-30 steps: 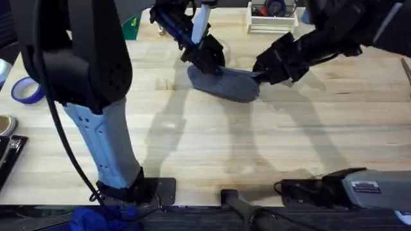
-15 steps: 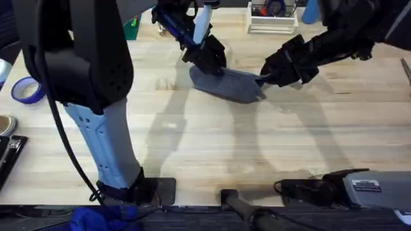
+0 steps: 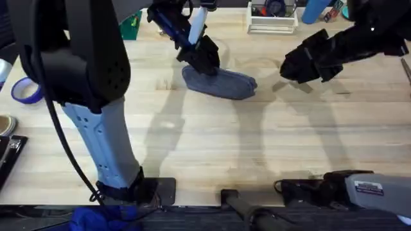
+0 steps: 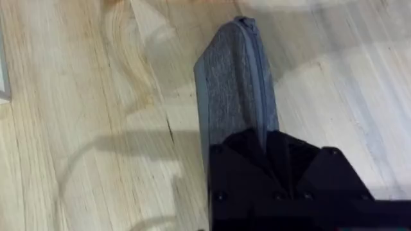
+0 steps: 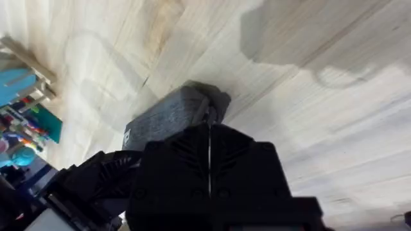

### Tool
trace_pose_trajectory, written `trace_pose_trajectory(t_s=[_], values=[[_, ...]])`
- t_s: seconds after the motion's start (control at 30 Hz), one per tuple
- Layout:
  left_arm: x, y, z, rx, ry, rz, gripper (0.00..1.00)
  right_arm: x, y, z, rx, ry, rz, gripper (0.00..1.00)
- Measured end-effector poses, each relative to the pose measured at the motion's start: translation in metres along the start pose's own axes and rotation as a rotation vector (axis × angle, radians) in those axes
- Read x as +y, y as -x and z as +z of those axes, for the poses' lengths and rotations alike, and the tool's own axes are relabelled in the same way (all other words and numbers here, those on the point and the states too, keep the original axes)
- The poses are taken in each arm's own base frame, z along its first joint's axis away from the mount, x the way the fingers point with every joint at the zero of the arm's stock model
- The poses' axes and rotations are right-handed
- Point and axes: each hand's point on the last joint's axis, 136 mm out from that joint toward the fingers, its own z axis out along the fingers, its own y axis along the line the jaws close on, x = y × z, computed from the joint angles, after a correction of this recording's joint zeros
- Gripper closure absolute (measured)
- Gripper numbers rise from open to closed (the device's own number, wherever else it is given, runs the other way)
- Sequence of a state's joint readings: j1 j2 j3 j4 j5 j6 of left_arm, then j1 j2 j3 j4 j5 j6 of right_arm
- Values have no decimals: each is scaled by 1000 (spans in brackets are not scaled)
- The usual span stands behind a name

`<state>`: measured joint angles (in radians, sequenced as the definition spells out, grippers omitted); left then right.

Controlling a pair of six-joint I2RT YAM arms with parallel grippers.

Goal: Unzip the bag, pick up the pens from the table one at a time and place them inside, then zip the bag closed.

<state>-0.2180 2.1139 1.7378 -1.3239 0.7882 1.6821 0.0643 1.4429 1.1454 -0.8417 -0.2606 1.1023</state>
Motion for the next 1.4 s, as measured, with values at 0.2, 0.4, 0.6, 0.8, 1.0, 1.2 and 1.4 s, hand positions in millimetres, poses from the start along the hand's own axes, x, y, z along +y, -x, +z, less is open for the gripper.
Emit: trace_pose_trajectory(t_s=[0.2, 0.4, 0.6, 0.8, 1.0, 1.2, 1.4], values=[[0, 0, 0, 0, 0, 0, 959, -1, 1, 0, -5, -3, -4, 971], [0, 0, 0, 1, 0, 0, 959, -1, 1, 0, -6, -4, -6, 799], [0, 0, 0, 1, 0, 0, 959, -1, 1, 0, -8, -4, -11, 25], [0, 0, 0, 2, 0, -3, 959, -1, 1, 0, -8, -5, -11, 5], [0, 0, 0, 3, 0, -3, 958, 1, 1, -2, -9, 5, -16, 6], [0, 0, 0, 3, 0, -4, 959, 11, -2, -28, -56, 89, -123, 6], [3, -1, 0, 4, 11, -11, 958, 15, -11, -57, -111, 156, -304, 7]])
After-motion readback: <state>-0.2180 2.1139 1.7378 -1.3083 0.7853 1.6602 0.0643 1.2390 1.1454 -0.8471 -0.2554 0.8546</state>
